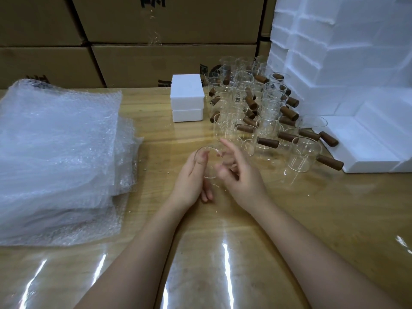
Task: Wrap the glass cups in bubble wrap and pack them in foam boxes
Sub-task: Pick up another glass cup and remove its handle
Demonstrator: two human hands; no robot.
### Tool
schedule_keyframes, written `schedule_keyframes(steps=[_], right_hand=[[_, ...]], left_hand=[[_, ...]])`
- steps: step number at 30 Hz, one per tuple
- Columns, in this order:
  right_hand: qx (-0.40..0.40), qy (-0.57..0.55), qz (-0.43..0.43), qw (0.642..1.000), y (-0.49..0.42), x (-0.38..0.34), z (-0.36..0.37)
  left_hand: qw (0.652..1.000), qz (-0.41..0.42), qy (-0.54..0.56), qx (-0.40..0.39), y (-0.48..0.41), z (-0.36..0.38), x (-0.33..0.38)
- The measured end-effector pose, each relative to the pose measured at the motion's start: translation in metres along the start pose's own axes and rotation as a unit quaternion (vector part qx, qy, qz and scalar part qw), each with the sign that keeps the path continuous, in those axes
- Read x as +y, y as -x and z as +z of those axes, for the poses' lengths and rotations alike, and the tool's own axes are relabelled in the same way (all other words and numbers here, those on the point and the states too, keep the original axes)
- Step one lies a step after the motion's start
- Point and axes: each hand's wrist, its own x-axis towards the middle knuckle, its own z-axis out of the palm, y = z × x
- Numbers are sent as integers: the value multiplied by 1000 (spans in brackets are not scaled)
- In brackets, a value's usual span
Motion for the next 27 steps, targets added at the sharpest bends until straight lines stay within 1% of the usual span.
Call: schedule_keyframes(steps=[1, 3, 6, 8, 10, 13, 15, 17, 20, 22, 24, 27], right_hand=[[-26, 47, -4, 999, 1, -1, 1], [-60, 108, 4, 992, 0, -3, 1], [-66, 165, 3, 984, 1, -2, 3], [-51, 183, -8, 982, 0, -1, 4], [-14, 179, -12, 984, -2, 2, 3], [23, 119, -15, 993, -5, 4, 0], [17, 106, -31, 994, -5, 3, 0], [5, 122, -64, 990, -6, 2, 1], [-12, 156, -111, 982, -6, 0, 0], [-20, 159, -126, 979, -6, 1, -2], [-21, 136, -120, 983, -6, 3, -3], [-2, 80, -70, 994, -7, 5, -3]], left_hand=[[1000, -2, 2, 15, 0, 0, -1], [999, 3, 5, 31, 0, -1, 0], [999, 26, 13, 37, -1, -3, 1], [998, 38, 18, 40, -2, -4, 2], [998, 36, 42, 30, -2, -5, 3], [995, 15, 97, 17, -3, -5, 7], [993, -6, 118, 25, -3, -5, 10], [991, -23, 130, 25, -4, -5, 10], [993, -24, 113, 4, -2, -5, 7], [993, -25, 112, -11, -3, -7, 6], [990, -28, 134, -18, -3, -10, 6], [984, -38, 175, -19, -4, -12, 7]])
